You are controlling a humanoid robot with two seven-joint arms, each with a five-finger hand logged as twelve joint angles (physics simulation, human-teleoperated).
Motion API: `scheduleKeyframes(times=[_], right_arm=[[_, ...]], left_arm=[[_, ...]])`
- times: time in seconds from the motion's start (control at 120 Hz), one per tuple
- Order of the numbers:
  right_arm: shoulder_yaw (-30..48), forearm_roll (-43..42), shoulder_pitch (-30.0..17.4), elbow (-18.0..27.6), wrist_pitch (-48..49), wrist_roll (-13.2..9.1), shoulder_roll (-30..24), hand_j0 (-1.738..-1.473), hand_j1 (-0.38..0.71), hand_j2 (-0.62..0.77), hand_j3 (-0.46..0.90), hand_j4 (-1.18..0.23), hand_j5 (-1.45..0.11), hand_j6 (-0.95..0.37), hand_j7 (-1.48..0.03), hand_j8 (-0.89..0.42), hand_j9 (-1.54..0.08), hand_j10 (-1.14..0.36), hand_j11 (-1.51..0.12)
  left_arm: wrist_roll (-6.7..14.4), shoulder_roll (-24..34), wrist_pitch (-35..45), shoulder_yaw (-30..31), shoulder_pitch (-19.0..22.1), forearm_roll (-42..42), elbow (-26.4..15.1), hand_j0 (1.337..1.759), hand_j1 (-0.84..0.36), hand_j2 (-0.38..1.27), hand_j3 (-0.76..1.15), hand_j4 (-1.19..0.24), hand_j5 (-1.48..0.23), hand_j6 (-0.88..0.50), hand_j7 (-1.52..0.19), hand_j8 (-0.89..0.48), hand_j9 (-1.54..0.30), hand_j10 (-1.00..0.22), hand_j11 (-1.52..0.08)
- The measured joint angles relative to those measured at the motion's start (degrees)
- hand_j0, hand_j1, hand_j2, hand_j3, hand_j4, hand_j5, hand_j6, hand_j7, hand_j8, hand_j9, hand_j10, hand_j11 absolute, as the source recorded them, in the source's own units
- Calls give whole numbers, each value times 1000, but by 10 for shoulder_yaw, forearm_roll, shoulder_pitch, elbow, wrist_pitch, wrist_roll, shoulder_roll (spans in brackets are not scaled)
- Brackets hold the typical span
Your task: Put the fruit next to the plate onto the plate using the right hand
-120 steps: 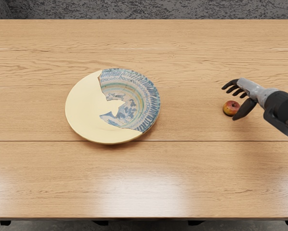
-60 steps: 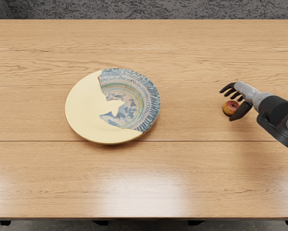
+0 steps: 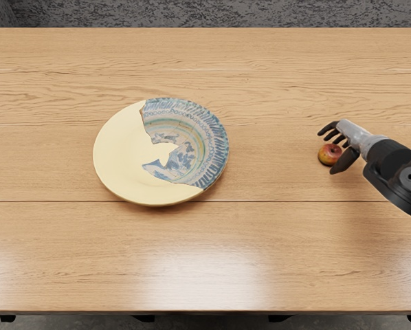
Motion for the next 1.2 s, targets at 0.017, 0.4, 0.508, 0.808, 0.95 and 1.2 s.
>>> scheduleKeyframes(times=[0.017,0.4,0.508,0.808,0.95,1.2], right_arm=[[0,0,0,-1,0,0,1,-1658,73,-67,0,-358,-461,-359,-461,-358,-461,-357,-461],[0,-1,2,-37,0,15,18,-1658,87,-69,0,-368,-475,-370,-475,-369,-475,-368,-475],[0,-1,0,-40,-1,21,19,-1658,128,-76,0,-403,-520,-404,-519,-403,-520,-402,-520],[-1,-2,-3,-49,-12,32,27,-1658,182,-86,0,-447,-578,-448,-577,-447,-578,-446,-578],[-2,-3,-6,-56,-16,36,31,-1658,190,-79,0,-454,-588,-455,-587,-443,-590,-453,-590],[-12,-14,-5,-73,-19,42,44,-1655,185,-169,174,-520,-582,-502,-627,-355,-755,-345,-857]], left_arm=[[0,0,0,0,0,0,0,1658,349,0,0,0,0,0,0,0,0,0,0],[0,0,0,0,0,0,0,1658,349,0,0,0,0,0,0,0,0,0,0],[0,0,0,0,0,0,0,1658,349,0,0,0,0,0,0,0,0,0,0],[0,0,0,0,0,0,0,1658,349,0,0,0,0,0,0,0,0,0,0],[0,0,0,0,0,0,0,1658,349,0,0,0,0,0,0,0,0,0,0],[0,0,0,0,0,0,0,1658,349,0,0,0,0,0,0,0,0,0,0]])
